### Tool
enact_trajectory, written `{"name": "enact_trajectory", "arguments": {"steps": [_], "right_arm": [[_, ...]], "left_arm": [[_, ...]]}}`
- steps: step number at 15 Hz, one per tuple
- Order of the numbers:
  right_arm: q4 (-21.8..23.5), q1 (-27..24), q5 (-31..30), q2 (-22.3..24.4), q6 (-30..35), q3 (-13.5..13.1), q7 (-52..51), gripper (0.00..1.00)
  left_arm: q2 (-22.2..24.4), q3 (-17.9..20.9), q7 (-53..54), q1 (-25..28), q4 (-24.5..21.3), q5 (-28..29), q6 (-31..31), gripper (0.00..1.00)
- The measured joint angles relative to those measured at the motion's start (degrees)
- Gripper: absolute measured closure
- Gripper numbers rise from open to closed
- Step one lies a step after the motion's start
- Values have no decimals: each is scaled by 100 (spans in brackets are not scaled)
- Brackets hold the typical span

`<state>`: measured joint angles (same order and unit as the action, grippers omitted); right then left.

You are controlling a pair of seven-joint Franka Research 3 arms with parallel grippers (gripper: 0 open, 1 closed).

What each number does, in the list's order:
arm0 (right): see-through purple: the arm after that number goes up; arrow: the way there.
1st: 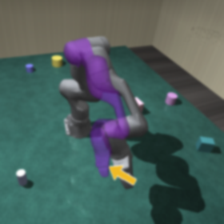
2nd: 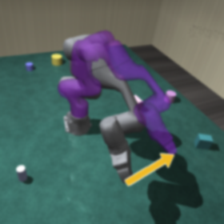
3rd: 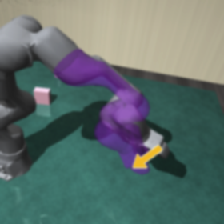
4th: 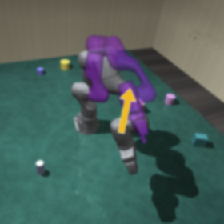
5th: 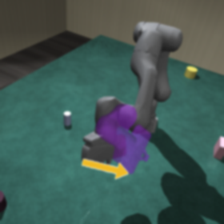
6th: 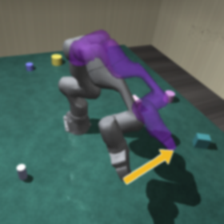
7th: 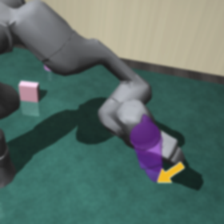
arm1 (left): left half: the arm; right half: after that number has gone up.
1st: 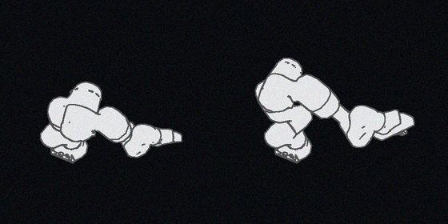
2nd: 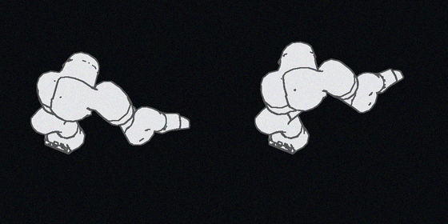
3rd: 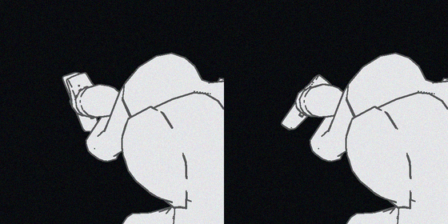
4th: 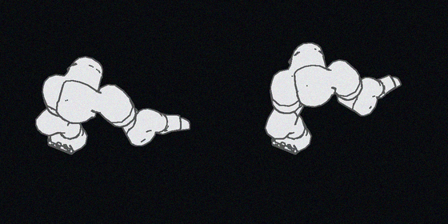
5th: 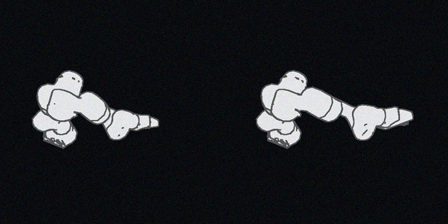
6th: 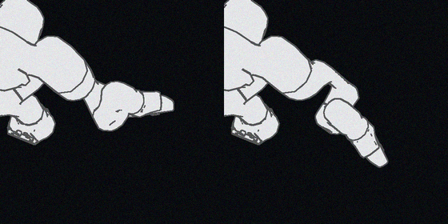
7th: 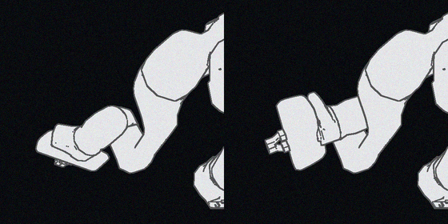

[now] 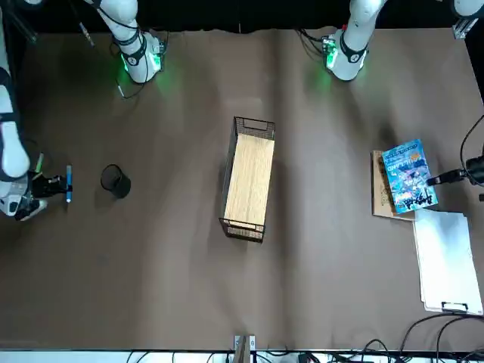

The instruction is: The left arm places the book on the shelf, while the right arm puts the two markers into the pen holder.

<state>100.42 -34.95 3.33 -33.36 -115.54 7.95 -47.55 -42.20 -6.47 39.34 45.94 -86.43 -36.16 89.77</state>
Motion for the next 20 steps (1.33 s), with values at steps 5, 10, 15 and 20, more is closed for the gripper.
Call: {"name": "enact_trajectory", "arguments": {"steps": [5,10,15,20], "right_arm": [[-517,-244,2316,516,2259,174,-778,82],[-468,-515,3892,458,3170,177,-1944,82],[-72,-517,4849,107,3344,188,-3633,82],[-33,-574,5300,-567,3497,186,-4767,82]], "left_arm": [[81,-748,-354,572,-15,-433,-372,80],[46,-1387,-351,785,-161,-1027,-817,80],[-20,-2307,-340,637,-682,-1204,-975,80],[-23,-3342,-370,323,-1460,-1557,68,80]]}}
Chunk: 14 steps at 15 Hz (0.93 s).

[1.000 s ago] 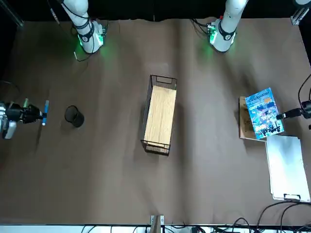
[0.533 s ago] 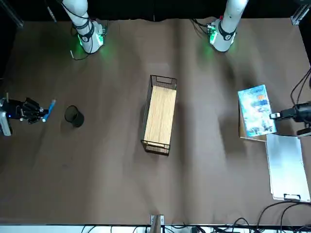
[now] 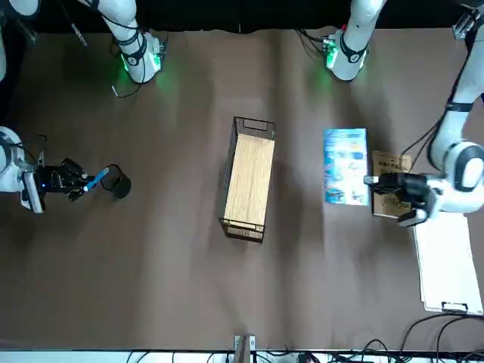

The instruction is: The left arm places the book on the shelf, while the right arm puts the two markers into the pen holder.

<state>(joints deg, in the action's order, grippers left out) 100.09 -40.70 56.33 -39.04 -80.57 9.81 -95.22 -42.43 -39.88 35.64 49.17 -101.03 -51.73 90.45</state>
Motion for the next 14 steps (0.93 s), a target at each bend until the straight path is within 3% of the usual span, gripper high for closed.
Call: {"name": "enact_trajectory", "arguments": {"steps": [3,8,10,12,14], "right_arm": [[-2,-15,74,-169,5,0,-363,82],[-8,-40,120,-559,1,0,-955,82],[-30,-49,128,-569,4,0,-965,79],[-62,-56,134,-568,7,0,-964,68],[-81,-58,145,-568,11,1,-963,66]], "left_arm": [[1,-375,-38,-58,-307,-22,663,80],[3,-444,-395,-261,-346,-27,982,80],[3,-452,-447,-343,-347,-64,1064,80],[3,-483,-487,-416,-345,-94,1075,80],[3,-513,-546,-589,-335,-235,1081,80]]}}
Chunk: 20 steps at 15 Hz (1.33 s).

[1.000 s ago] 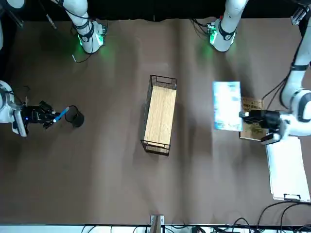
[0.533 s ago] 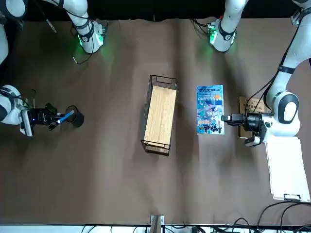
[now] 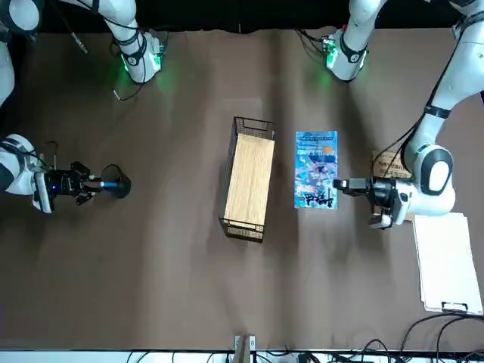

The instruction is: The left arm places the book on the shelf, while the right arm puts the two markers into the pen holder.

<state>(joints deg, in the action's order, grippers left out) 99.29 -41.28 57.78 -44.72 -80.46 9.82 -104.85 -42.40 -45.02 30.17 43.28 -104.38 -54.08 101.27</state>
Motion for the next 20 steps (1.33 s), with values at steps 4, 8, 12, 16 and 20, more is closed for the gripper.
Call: {"name": "enact_trajectory", "arguments": {"steps": [4,8,12,16,20], "right_arm": [[-89,-1,18,11,19,1,384,66],[-259,0,28,232,33,23,1377,67],[-540,8,-56,522,22,26,2494,68],[-999,7,-1083,648,-304,-95,3809,68],[-1445,32,-2177,721,-350,-122,5007,68]], "left_arm": [[0,-32,1,-598,136,-224,139,80],[-32,-26,104,-883,274,-226,176,80],[-222,-22,450,-1072,384,-236,177,81],[-384,13,661,-1444,538,-460,313,81],[-392,205,913,-1659,544,-699,488,81]]}}
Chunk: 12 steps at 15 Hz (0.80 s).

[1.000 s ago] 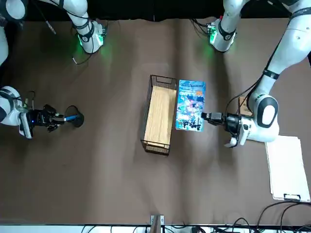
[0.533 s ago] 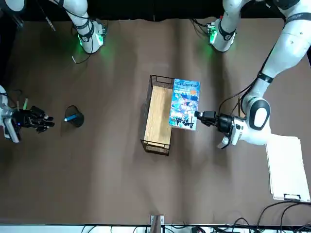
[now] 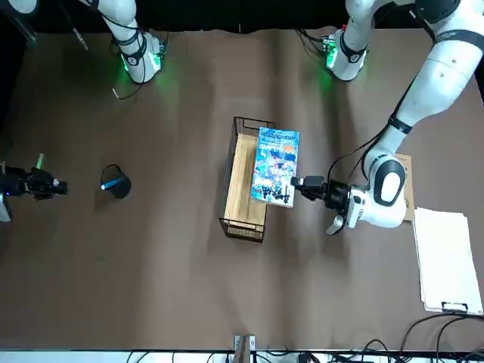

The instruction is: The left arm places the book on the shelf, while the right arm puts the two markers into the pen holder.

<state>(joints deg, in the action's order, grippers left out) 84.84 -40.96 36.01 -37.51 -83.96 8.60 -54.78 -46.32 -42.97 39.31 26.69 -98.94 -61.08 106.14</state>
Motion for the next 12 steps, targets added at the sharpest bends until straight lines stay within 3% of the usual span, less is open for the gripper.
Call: {"name": "enact_trajectory", "arguments": {"steps": [6,7,12], "right_arm": [[-673,336,-2780,137,-131,10,1860,67],[-747,338,-3245,137,-169,5,1961,63],[-794,230,-5056,84,-942,-66,2518,62]], "left_arm": [[-35,241,171,-336,72,-252,180,81],[-37,267,173,-364,78,-260,200,81],[-90,395,294,-489,82,-262,246,81]]}}
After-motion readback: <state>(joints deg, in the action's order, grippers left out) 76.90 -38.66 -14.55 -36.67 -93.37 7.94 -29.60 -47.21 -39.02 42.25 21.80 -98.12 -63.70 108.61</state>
